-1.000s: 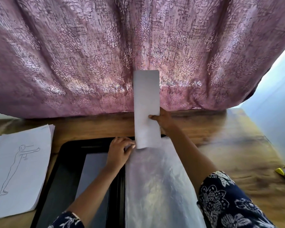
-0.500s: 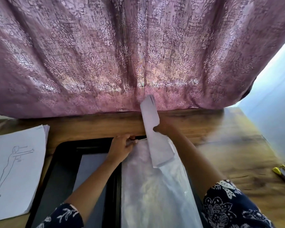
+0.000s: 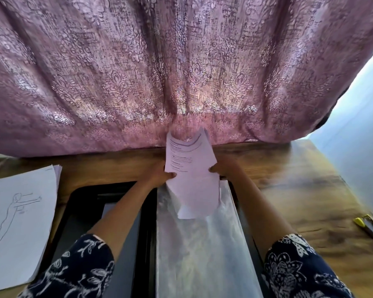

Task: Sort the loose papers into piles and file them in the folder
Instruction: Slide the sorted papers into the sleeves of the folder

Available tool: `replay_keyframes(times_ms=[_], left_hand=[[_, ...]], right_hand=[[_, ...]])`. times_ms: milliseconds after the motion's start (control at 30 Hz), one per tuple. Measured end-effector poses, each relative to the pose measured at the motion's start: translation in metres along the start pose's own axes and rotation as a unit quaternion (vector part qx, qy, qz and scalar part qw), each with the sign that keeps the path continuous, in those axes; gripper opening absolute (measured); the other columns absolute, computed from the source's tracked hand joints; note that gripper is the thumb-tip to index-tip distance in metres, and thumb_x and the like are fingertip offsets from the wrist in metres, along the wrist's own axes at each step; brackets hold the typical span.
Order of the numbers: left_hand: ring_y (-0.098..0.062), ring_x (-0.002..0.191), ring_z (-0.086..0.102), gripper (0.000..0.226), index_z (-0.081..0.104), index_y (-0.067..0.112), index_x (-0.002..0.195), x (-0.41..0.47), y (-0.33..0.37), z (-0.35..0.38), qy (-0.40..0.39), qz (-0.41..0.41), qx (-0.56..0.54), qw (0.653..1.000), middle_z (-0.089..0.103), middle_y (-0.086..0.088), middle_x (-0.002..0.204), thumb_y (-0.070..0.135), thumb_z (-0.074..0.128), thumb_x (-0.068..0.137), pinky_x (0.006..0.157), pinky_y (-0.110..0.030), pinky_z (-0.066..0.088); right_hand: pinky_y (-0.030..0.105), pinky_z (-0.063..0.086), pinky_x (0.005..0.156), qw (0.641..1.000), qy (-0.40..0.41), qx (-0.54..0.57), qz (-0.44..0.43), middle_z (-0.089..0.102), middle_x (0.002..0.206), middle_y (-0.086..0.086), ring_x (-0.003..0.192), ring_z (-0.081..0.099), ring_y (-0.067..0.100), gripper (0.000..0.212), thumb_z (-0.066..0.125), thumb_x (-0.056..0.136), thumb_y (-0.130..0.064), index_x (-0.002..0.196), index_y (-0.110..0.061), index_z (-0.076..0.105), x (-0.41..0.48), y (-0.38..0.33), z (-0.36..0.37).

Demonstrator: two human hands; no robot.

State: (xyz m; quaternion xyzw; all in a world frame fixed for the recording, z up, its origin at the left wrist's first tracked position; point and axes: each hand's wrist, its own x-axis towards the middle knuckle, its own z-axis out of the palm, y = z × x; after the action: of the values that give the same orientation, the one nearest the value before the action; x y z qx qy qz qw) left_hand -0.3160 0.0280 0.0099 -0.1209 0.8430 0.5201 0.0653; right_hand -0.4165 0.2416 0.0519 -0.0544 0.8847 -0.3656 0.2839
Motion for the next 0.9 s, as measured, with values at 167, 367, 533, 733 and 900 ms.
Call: replay_keyframes(times_ms=[167, 367, 533, 733, 900], left_hand=[[-0.033, 0.131, 0.04, 0.116, 0.032, 0.025, 0.146, -0.017, -0.031, 0.001, 0.1, -0.053, 0.344, 0.932, 0.042, -0.01, 0.143, 0.093, 0.024, 0.053, 0.103, -0.05, 0.037], [-0.031, 0.123, 0.05, 0.074, 0.044, 0.024, 0.139, -0.039, -0.021, -0.009, 0.224, 0.121, 0.189, 0.948, 0.054, -0.009, 0.135, 0.071, 0.038, 0.083, 0.099, -0.049, 0.042], [-0.02, 0.128, 0.048, 0.063, 0.054, 0.018, 0.135, -0.072, -0.033, 0.018, 0.192, 0.249, 0.3, 0.901, 0.054, -0.002, 0.138, 0.062, 0.038, 0.092, 0.107, -0.038, 0.033], [-0.021, 0.147, 0.015, 0.095, 0.024, 0.017, 0.152, -0.086, -0.054, 0.047, 0.168, 0.068, 0.329, 0.927, 0.018, -0.003, 0.159, 0.077, -0.005, 0.084, 0.115, -0.053, 0.015], [-0.02, 0.137, 0.042, 0.06, 0.041, 0.017, 0.145, -0.098, -0.039, 0.068, 0.115, 0.134, 0.371, 0.912, 0.031, 0.0, 0.151, 0.043, 0.031, 0.092, 0.11, -0.048, 0.028]], right_hand=[[0.034, 0.053, 0.068, 0.999, -0.008, 0.043, 0.014, 0.063, 0.115, 0.023, 0.089, 0.059, 0.029, 0.036, 0.069, 0.086, -0.007, 0.119, 0.003, 0.059, 0.005, 0.022, -0.004], [0.043, 0.045, 0.094, 0.949, 0.242, -0.159, -0.126, 0.057, 0.127, 0.014, 0.114, 0.054, 0.035, 0.039, 0.062, 0.09, -0.023, 0.125, -0.008, 0.055, -0.028, 0.003, 0.012], [0.04, 0.043, 0.099, 0.899, 0.129, -0.237, -0.346, 0.057, 0.132, 0.009, 0.12, 0.054, 0.029, 0.036, 0.052, 0.093, -0.017, 0.128, -0.012, 0.057, -0.121, 0.012, 0.088], [0.042, -0.007, 0.117, 0.934, 0.022, -0.323, -0.153, -0.013, 0.159, -0.002, 0.147, -0.013, 0.015, 0.107, -0.015, 0.067, -0.081, 0.153, -0.017, -0.006, -0.101, 0.063, 0.106], [0.035, -0.012, 0.114, 0.921, 0.056, -0.307, -0.234, -0.012, 0.158, -0.007, 0.142, -0.018, 0.007, 0.103, -0.023, 0.067, -0.073, 0.153, -0.02, -0.004, -0.107, 0.053, 0.11]])
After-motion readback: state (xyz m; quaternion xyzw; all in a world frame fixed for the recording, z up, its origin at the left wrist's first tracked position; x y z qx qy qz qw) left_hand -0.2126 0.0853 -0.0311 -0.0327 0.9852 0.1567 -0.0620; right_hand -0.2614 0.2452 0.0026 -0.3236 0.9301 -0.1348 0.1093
